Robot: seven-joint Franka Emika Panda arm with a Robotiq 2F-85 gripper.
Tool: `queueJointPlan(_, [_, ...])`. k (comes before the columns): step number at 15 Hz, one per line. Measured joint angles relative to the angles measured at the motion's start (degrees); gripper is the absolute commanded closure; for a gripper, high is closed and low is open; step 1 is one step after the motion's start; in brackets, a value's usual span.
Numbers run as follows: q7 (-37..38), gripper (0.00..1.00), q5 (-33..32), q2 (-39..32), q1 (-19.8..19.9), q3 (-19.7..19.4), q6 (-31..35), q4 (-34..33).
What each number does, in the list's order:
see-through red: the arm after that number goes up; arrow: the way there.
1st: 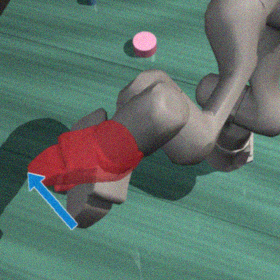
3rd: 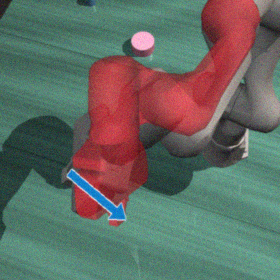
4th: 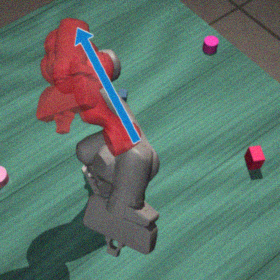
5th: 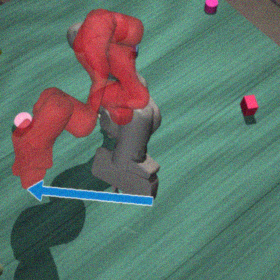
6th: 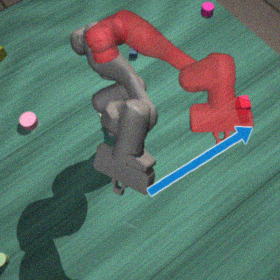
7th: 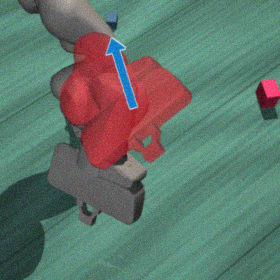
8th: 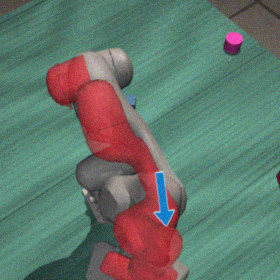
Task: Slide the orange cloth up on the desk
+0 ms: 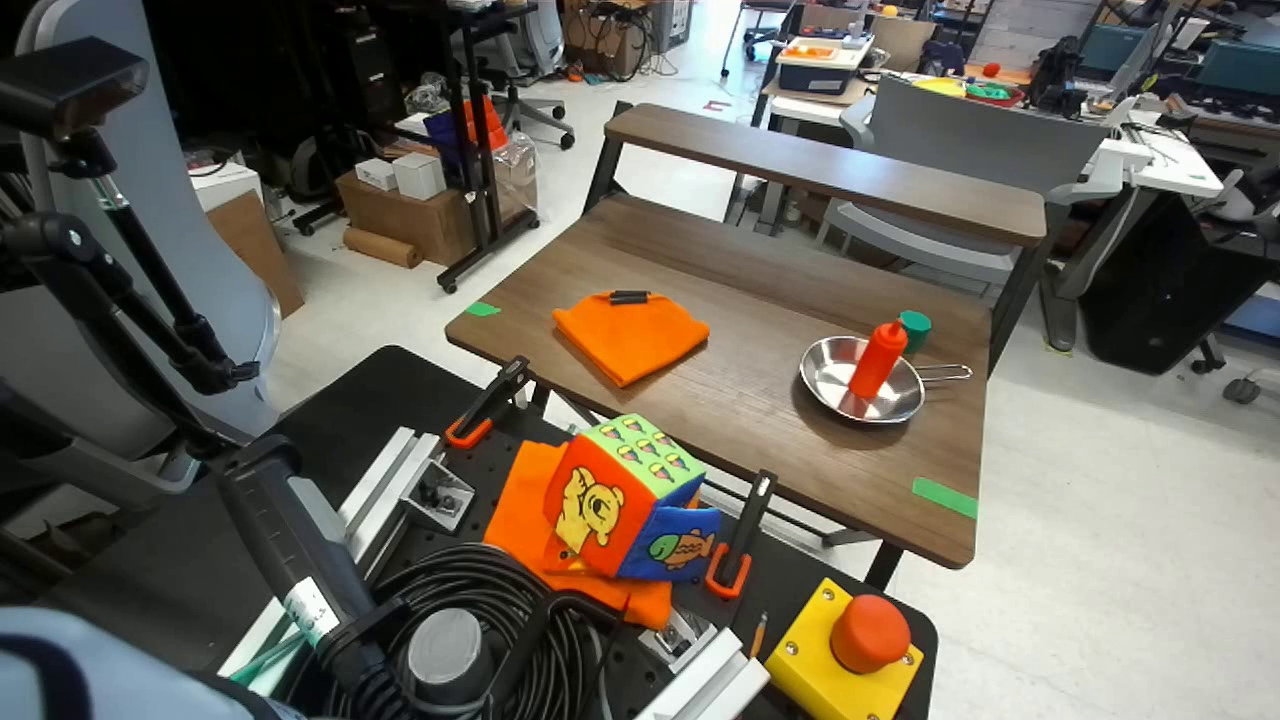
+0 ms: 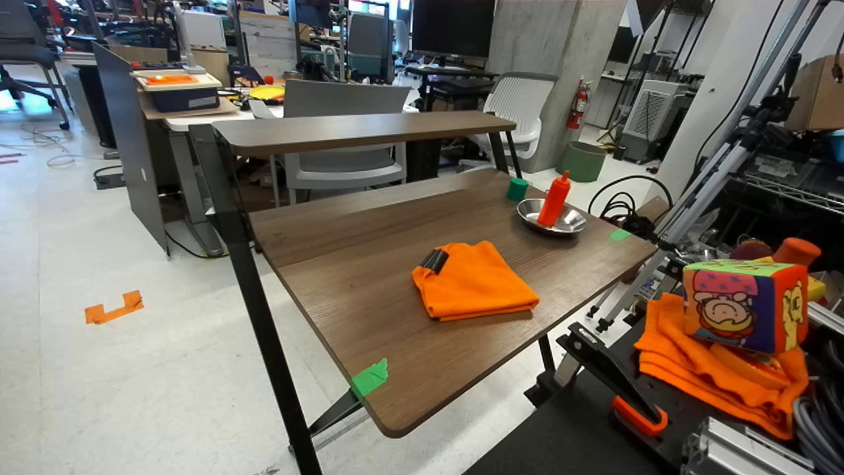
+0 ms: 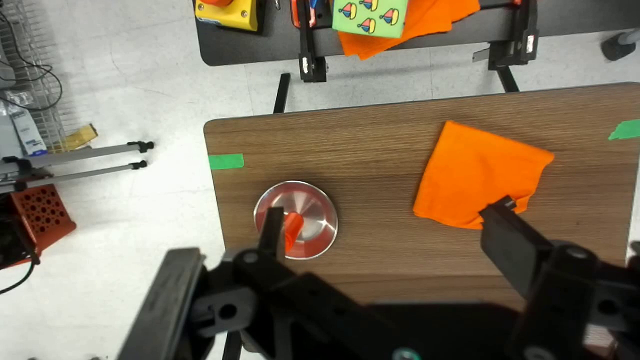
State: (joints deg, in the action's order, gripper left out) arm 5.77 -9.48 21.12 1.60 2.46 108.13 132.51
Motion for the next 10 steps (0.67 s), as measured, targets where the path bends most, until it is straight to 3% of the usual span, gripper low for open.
queueJointPlan(6, [-0.09,0.0,-0.2,-5.53,-0.28,-0.07,0.29,-1.54])
queueJointPlan(10, [0.12,0.0,0.34,-13.4,-1.36,0.15,7.52,-2.94])
